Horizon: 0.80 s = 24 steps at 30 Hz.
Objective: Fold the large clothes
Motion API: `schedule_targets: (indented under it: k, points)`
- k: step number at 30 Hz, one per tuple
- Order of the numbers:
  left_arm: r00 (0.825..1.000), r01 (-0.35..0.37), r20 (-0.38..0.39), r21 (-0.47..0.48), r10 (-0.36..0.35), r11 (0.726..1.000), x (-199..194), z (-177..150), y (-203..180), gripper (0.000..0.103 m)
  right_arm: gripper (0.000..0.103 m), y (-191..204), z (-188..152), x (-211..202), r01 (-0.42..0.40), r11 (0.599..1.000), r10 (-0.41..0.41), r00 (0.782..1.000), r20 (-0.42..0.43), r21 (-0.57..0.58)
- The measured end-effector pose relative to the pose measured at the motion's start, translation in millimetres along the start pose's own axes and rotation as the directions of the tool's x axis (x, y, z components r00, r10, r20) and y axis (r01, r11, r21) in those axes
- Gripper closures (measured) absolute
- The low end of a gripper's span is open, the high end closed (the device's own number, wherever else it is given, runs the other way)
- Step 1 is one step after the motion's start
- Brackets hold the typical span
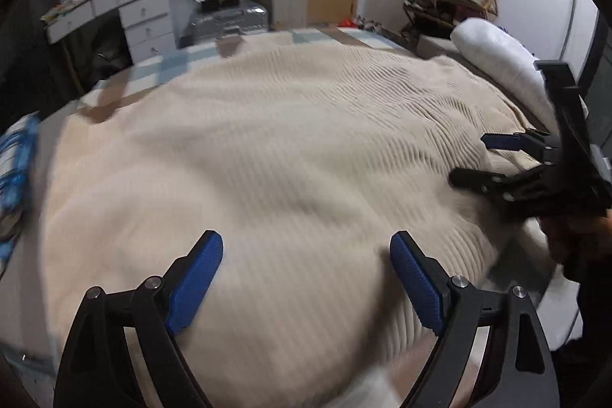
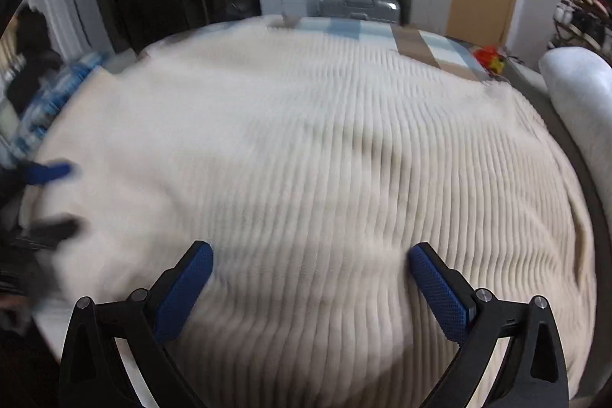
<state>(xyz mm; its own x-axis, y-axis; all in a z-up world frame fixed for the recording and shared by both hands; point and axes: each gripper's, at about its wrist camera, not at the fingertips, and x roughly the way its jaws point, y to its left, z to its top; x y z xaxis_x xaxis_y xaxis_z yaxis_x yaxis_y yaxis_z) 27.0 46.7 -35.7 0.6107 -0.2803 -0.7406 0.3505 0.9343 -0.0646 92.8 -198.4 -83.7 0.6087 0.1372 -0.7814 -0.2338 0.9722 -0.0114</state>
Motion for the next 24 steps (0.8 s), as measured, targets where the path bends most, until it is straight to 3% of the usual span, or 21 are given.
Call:
schedule_targets:
  k: [4, 8, 12, 15, 17, 21, 24]
  points:
    - [0.994, -0.104, -0.034, -0.132, 0.101, 0.986, -26, -32, 42, 0.017, 0.0, -4, 3, -11, -0.016, 0.999, 0.016, 1.0, 0.0, 0.045]
    - [0.993, -0.113, -0.025, -0.383, 0.113, 0.917, -53, -67, 82, 0.017, 0.0, 0, -3, -33, -0.064, 0.994, 0.061, 0.997, 0.038, 0.09]
    - [1.0, -0.021, -0.01, -0.568, 0.019, 0.823, -62, -95, 104, 0.017, 0.0, 12, -2, -41, -0.108, 0.989, 0.101, 0.992, 0.07, 0.105]
    - [0.992, 0.111, 0.017, -0.618, -0.129, 0.778, -58, -108, 105, 0.02, 0.0, 25, 2, -35, -0.1, 0.993, 0.096, 0.993, 0.064, 0.069]
    - [0.982, 0.168, 0.042, -0.632, -0.184, 0.756, -55, -113, 102, 0.02, 0.0, 32, 0, -35, -0.109, 0.993, 0.106, 0.993, 0.06, 0.047]
    - [0.974, 0.214, 0.103, -0.701, -0.201, 0.68, -42, -114, 107, 0.02, 0.0, 41, -1, -37, -0.117, 0.993, 0.114, 0.992, 0.059, 0.035]
    - [0.978, 0.202, 0.119, -0.72, -0.169, 0.664, -39, -111, 107, 0.02, 0.0, 47, -4, -39, -0.122, 0.992, 0.12, 0.991, 0.056, 0.021]
